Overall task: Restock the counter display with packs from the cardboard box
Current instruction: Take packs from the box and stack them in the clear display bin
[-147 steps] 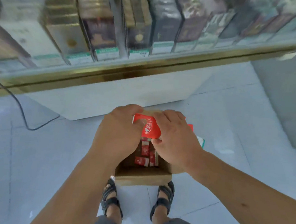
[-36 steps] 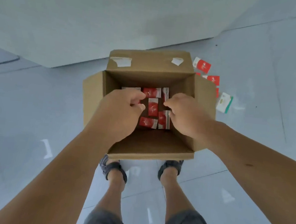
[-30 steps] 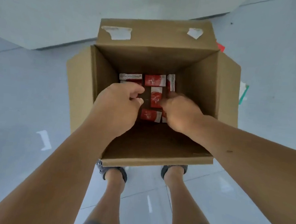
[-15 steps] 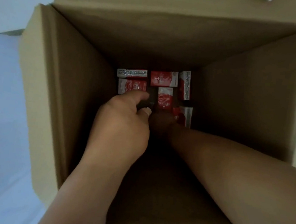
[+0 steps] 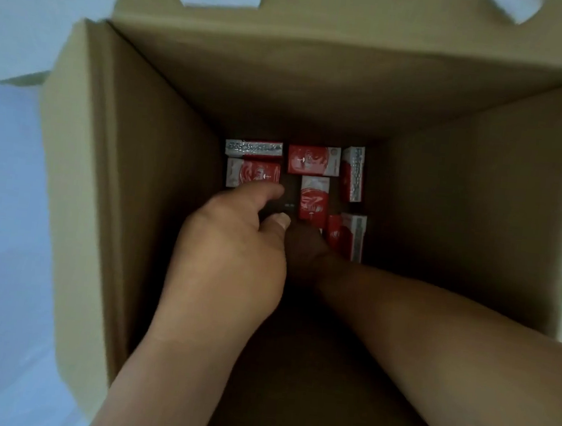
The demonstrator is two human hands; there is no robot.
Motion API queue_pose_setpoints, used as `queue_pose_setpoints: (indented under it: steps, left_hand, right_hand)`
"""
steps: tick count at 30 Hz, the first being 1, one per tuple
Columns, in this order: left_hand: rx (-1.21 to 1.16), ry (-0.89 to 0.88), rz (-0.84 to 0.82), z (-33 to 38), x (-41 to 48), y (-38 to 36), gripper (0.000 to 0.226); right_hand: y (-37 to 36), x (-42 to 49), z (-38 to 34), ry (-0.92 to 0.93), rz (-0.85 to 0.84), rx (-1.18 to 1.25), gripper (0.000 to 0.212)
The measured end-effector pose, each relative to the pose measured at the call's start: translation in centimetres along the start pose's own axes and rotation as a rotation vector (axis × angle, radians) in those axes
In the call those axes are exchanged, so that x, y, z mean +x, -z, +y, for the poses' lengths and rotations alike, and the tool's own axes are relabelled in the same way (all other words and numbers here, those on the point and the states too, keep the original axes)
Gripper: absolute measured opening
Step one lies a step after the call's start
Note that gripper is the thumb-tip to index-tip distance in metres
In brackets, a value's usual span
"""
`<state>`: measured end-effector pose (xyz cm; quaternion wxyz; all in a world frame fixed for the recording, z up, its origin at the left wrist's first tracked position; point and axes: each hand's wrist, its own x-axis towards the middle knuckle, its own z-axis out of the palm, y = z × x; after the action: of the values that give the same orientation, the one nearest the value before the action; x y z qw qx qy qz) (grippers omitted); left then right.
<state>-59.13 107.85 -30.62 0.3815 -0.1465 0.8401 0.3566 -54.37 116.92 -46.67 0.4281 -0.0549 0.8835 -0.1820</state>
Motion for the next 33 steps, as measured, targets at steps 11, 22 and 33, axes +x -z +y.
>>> queue_pose_setpoints:
  steps: [11,22,33]
  left_hand:
    - [0.216,-0.207,0.067,6.5,-9.5,6.4,0.036]
    - [0.038,-0.312,0.078,16.6,-23.6,15.6,0.025]
    - [-0.392,-0.5,0.064,25.3,-39.2,28.1,0.031]
  right_hand:
    - [11.8,-14.7,-4.4,0.033,0.423,-0.028,0.069]
    - [27.7,-33.8,-13.3,0.156,0.888,0.044,0.072]
    - [39.4,-50.7,-22.0,0.119,1.031,-0.162,0.076]
